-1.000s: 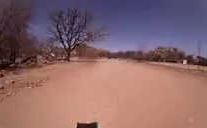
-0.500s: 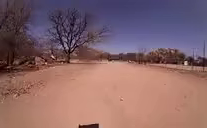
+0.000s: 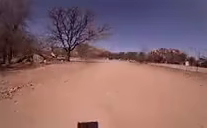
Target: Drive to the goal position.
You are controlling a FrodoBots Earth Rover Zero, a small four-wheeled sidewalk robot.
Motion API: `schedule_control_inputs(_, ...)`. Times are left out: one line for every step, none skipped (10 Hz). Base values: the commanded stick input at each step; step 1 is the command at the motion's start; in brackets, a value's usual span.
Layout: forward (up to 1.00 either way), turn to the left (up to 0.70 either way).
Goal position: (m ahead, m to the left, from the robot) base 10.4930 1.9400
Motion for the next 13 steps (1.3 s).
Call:
schedule_control_inputs(1.00,0.00)
schedule_control_inputs(1.00,0.00)
schedule_control_inputs(1.00,0.00)
schedule_control_inputs(1.00,0.00)
schedule_control_inputs(1.00,0.00)
schedule_control_inputs(1.00,0.00)
schedule_control_inputs(1.00,0.00)
schedule_control_inputs(1.00,0.00)
schedule_control_inputs(1.00,0.00)
schedule_control_inputs(1.00,0.00)
schedule_control_inputs(1.00,0.00)
schedule_control_inputs(1.00,0.00)
schedule_control_inputs(1.00,0.00)
